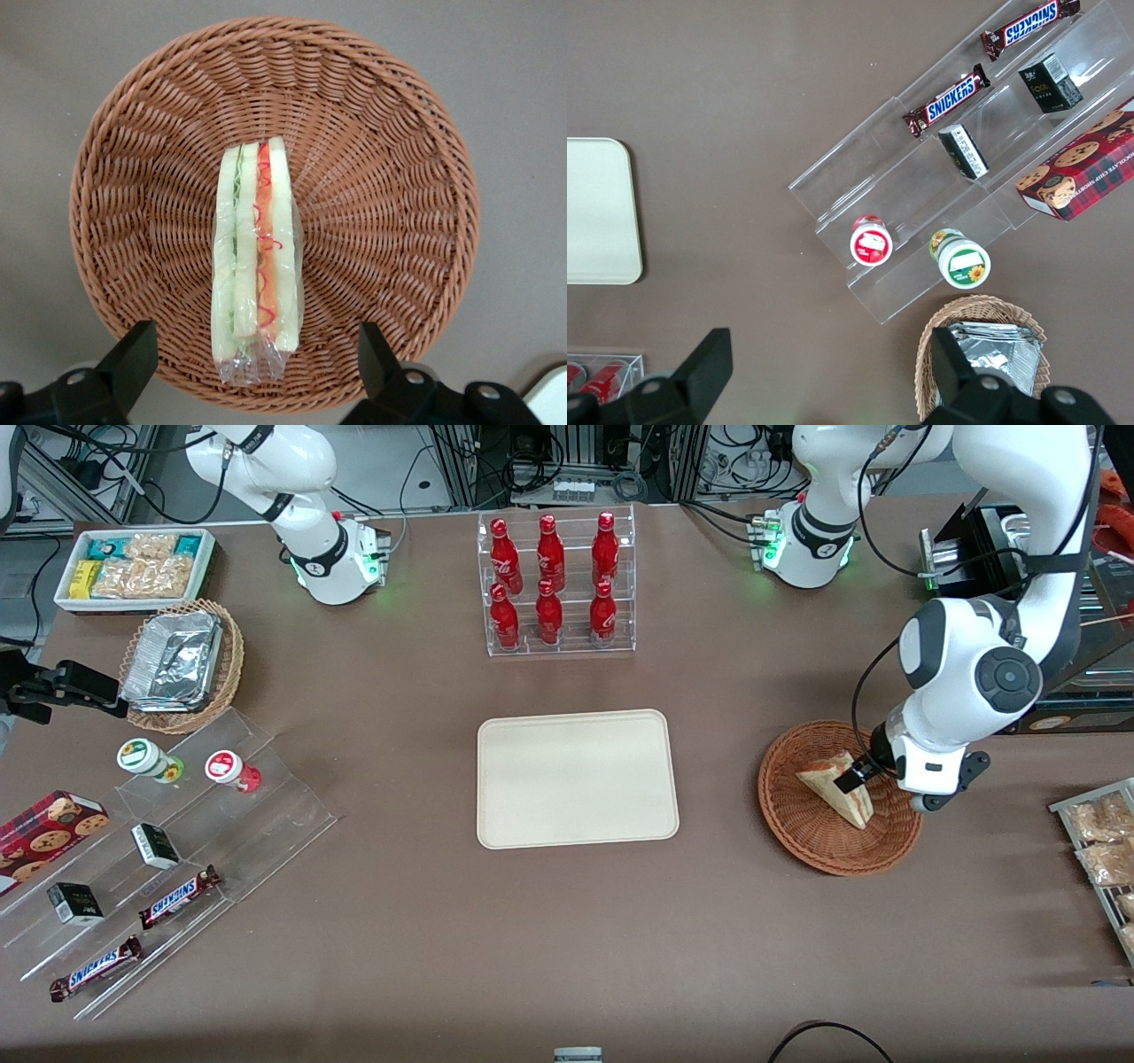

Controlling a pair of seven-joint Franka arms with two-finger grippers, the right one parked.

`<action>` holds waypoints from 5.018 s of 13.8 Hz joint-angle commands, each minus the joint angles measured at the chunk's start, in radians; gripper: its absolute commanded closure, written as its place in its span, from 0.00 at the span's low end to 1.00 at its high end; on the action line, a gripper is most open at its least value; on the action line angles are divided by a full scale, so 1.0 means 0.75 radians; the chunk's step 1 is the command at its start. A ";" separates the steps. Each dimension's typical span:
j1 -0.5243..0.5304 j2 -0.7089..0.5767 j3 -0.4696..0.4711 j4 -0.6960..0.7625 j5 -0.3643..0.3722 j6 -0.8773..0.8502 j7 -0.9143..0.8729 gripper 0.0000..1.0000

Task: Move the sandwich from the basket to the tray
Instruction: 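Lower the open left gripper around the sandwich's wrapped edge, then close the left gripper on the sandwich and lift it from the basket, then carry the held sandwich with the left gripper over the cream tray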

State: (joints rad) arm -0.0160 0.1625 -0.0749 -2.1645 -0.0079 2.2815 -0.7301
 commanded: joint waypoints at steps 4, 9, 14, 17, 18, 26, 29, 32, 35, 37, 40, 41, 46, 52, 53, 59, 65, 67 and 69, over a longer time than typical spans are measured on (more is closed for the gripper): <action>-0.007 -0.039 -0.002 -0.108 0.008 0.120 -0.065 0.00; -0.007 -0.008 -0.002 -0.182 0.008 0.269 -0.084 0.00; -0.009 0.043 -0.002 -0.221 0.008 0.374 -0.086 0.05; -0.009 0.047 -0.002 -0.235 0.008 0.390 -0.086 0.62; -0.009 0.043 -0.002 -0.235 0.008 0.388 -0.082 0.84; -0.011 -0.090 -0.009 -0.180 0.031 0.168 0.120 1.00; -0.034 -0.080 -0.035 -0.048 0.031 -0.041 0.314 1.00; -0.128 -0.051 -0.043 0.041 0.027 -0.129 0.342 1.00; -0.242 0.012 -0.045 0.137 0.021 -0.158 0.319 1.00; -0.326 0.075 -0.045 0.235 0.021 -0.233 0.319 1.00; -0.428 0.182 -0.045 0.386 0.017 -0.299 0.287 1.00; -0.465 0.211 -0.045 0.419 0.017 -0.299 0.240 1.00; -0.629 0.397 -0.043 0.650 0.025 -0.303 0.004 1.00; -0.803 0.630 -0.043 0.926 0.027 -0.334 -0.137 1.00; -0.829 0.667 -0.041 0.963 0.029 -0.342 -0.159 1.00; -0.901 0.787 -0.041 1.074 0.109 -0.344 -0.174 1.00; -0.924 0.812 -0.041 1.076 0.111 -0.342 -0.180 1.00; -0.924 0.822 -0.041 1.076 0.111 -0.334 -0.204 1.00; -0.926 0.831 -0.041 1.078 0.109 -0.330 -0.233 1.00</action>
State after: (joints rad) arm -0.6928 0.7610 -0.1179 -1.3969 0.0586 2.0499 -0.8676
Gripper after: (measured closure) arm 0.850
